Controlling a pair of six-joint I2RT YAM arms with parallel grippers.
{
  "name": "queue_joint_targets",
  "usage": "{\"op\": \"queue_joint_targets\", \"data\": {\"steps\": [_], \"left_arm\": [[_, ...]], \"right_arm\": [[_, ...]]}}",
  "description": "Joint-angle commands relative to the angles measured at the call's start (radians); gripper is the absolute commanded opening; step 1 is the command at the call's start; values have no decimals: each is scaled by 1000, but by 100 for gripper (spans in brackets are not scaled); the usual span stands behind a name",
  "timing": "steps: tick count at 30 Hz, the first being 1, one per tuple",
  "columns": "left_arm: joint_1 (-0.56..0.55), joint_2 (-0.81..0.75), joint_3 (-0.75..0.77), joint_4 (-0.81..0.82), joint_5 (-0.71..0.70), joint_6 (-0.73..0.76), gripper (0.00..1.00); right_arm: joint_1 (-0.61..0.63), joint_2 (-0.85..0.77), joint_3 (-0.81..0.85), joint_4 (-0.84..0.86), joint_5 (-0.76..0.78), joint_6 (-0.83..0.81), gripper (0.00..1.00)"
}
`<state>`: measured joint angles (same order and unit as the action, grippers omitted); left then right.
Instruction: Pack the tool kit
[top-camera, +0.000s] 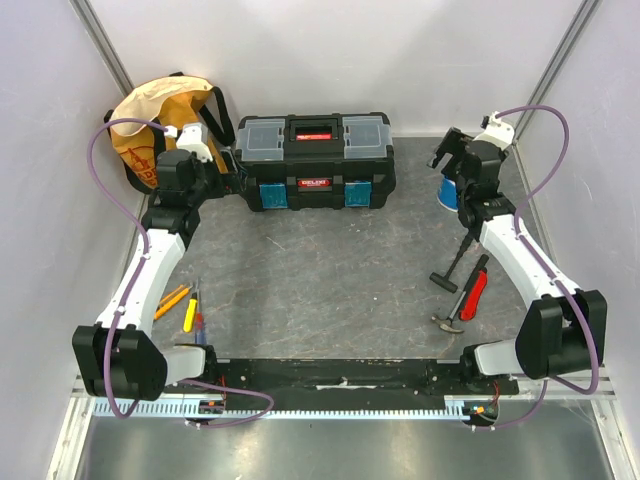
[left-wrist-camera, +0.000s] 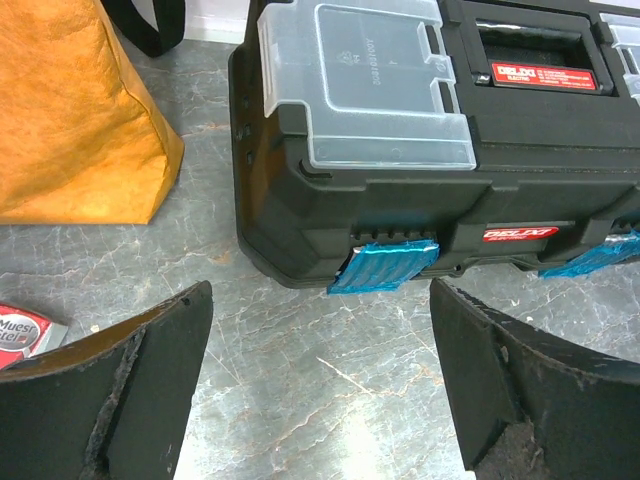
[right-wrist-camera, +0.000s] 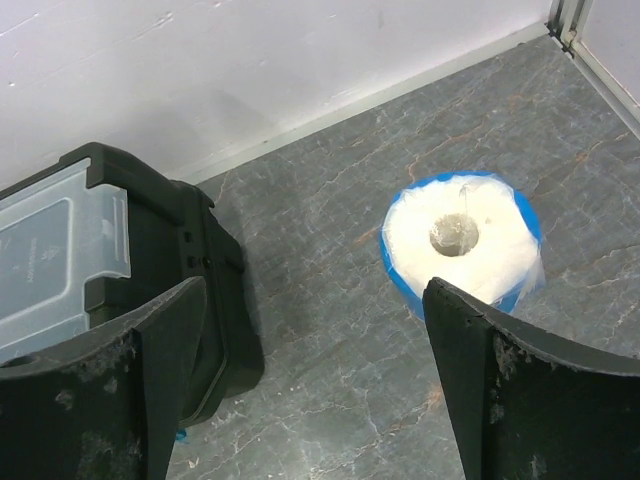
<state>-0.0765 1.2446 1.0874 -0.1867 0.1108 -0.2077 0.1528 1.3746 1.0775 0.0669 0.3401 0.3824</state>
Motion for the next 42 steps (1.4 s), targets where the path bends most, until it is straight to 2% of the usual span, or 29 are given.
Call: {"op": "queue_joint_targets", "data": {"steps": [1, 6, 11, 14, 19, 26, 34, 39, 42], "left_arm": [[-2, -30, 20, 53, 13, -15, 95], [-3, 9, 43, 53, 50, -16, 95], [-2, 123, 170, 52, 101, -7, 98], [-3, 248, 307, 33, 135, 7, 98], [-2, 540, 618, -19, 208, 27, 96], [0, 861, 995, -19, 228, 44, 94], [1, 981, 1039, 92, 246, 112, 95], [1, 986, 1036, 3, 475, 253, 95], [0, 983, 1033, -80, 523, 304, 95]], "right_arm": [[-2, 6, 25, 24, -13, 16, 96], [-1, 12, 35, 19, -49, 16, 96], [-1, 32, 61, 19, -151, 26, 96], [1, 52, 62, 31, -235, 59, 95], [20, 76, 4, 94, -397, 116, 93], [135, 112, -34, 100, -463, 73, 92], [220, 130, -74, 88, -409, 6, 85], [222, 201, -57, 117, -391, 13, 75], [222, 251, -30, 122, -374, 24, 73]]}}
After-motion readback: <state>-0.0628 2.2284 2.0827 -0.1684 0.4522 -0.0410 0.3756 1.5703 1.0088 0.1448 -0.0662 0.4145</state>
